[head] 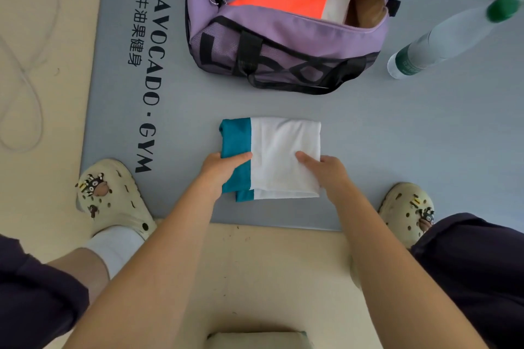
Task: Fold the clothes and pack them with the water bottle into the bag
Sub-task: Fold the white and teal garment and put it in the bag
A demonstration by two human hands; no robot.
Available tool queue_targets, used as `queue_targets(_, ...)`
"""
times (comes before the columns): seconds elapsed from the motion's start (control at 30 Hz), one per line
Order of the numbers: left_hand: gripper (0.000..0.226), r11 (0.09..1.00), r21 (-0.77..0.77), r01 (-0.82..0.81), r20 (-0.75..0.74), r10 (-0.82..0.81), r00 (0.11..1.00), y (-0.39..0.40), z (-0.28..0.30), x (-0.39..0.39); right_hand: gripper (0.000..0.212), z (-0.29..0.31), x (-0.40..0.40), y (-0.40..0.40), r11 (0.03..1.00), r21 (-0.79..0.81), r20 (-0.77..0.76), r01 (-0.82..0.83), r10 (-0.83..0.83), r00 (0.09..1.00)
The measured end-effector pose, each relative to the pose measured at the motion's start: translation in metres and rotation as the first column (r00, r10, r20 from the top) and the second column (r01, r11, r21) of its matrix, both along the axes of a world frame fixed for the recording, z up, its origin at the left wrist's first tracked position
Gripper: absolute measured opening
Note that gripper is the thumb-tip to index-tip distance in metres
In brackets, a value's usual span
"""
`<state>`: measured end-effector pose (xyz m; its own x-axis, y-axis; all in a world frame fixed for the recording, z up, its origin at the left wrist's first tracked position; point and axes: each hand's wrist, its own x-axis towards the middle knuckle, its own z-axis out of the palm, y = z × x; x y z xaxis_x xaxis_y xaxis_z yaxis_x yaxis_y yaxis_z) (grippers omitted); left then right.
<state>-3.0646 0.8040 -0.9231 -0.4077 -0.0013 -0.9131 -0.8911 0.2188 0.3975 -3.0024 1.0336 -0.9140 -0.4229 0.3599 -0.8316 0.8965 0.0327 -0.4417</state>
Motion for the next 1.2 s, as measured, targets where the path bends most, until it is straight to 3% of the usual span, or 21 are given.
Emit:
queue_targets(0.1,0.031,0.989,0.133,-0.072,0.006,0.072,0.997,-0.005,0.011,0.003,0.035,0.011,0.008,-0.003,0.965,-0.222,-0.055,0.139,-0.155,0.986)
queue_targets(0.23,0.023,0.965,0.245,-0.098,-0.088,0.122,0.989,-0.005,0.047,-0.013,0.038,0.048,-0.005,0.007,0.928,-0.357,-0.135,0.11,-0.167,0.977)
queue_targets(0.3,0.034,0.949,0.308,-0.067,-0.198,0.133,0.971,-0.002,0.079,-0.034,0.042,0.079,-0.023,0.016,0.925,-0.374,-0.229,0.066,-0.161,0.96)
queue_targets(0.4,0.049,0.93,0.367,0.036,-0.385,0.117,0.916,0.006,0.133,-0.076,0.038,0.133,-0.064,0.032,0.933,-0.357,-0.479,-0.039,-0.147,0.865)
queue_targets(0.5,0.026,0.942,0.316,0.115,-0.555,0.085,0.827,0.024,0.179,-0.132,0.036,0.181,-0.115,0.047,0.976,-0.2,-0.663,-0.086,-0.07,0.745)
queue_targets(0.63,0.022,0.962,0.252,0.105,-0.707,0.109,0.699,0.062,0.2,-0.205,0.031,0.2,-0.183,0.068,0.998,-0.011,-0.78,-0.055,0.026,0.626)
queue_targets(0.7,0.017,0.966,0.223,0.127,-0.742,0.084,0.666,0.081,0.193,-0.23,0.029,0.192,-0.207,0.078,0.999,0.044,-0.781,-0.029,0.053,0.622)
queue_targets(0.8,0.018,0.969,0.159,0.191,-0.716,-0.02,0.697,0.1,0.161,-0.25,0.034,0.169,-0.218,0.093,0.994,0.083,-0.714,-0.066,0.106,0.692)
queue_targets(0.97,0.041,0.935,0.037,0.354,-0.58,-0.268,0.769,0.101,0.1,-0.249,0.035,0.126,-0.209,0.113,0.972,-0.05,-0.537,-0.229,0.168,0.827)
queue_targets(1.13,0.036,0.973,0.035,0.228,-0.598,-0.163,0.785,0.073,0.074,-0.257,0.037,0.103,-0.226,0.099,0.962,-0.087,-0.513,-0.258,0.179,0.84)
queue_targets(1.2,0.04,0.96,-0.093,0.264,-0.631,-0.262,0.73,0.067,0.073,-0.264,0.035,0.097,-0.24,0.093,0.971,0.036,-0.486,-0.238,0.225,0.845)
